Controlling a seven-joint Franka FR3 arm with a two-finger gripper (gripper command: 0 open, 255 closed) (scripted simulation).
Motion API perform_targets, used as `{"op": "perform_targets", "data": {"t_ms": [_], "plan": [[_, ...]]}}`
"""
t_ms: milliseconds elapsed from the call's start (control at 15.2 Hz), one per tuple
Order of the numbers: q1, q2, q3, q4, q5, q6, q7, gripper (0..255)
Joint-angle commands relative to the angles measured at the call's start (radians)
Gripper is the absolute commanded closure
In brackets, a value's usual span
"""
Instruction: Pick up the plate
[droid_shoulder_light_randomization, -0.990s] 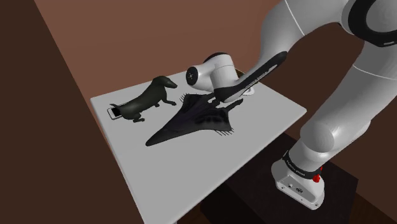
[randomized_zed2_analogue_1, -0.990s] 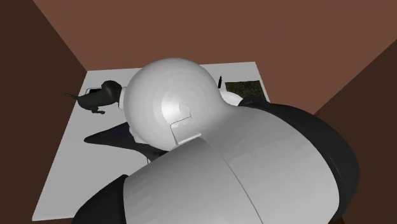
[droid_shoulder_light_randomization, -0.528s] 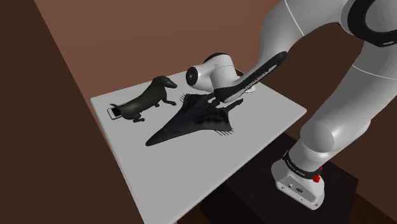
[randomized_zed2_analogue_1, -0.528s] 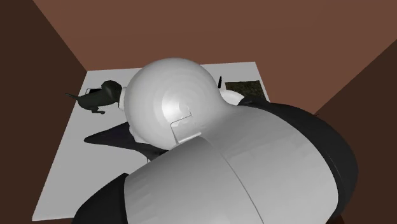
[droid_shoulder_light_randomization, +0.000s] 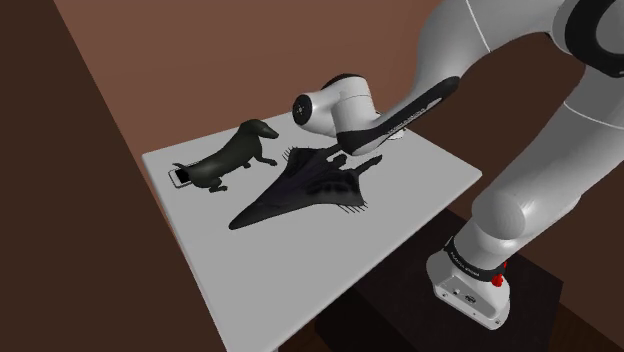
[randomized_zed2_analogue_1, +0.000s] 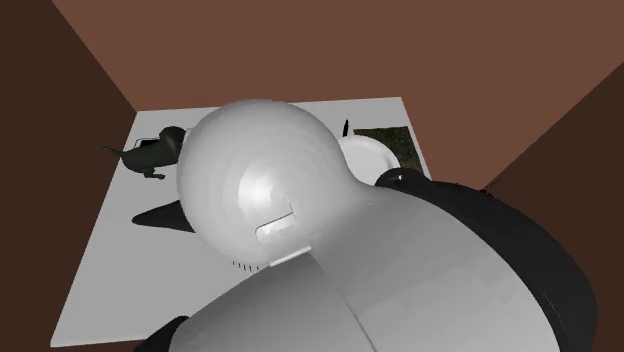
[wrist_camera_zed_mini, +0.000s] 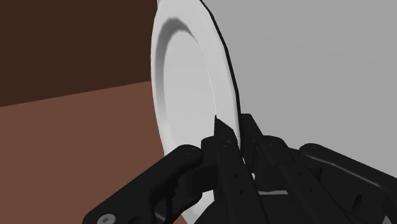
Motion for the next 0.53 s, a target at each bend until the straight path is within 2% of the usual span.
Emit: {"op": "perform_targets", "data": {"t_ms": [0,462], "plan": [[-0.001,-0.027,0.000,0.001,0.014,-0.003,-0.026,255],[-0.001,-0.106,-0.003,0.017,0.057,-0.021,-0.113,255]]}}
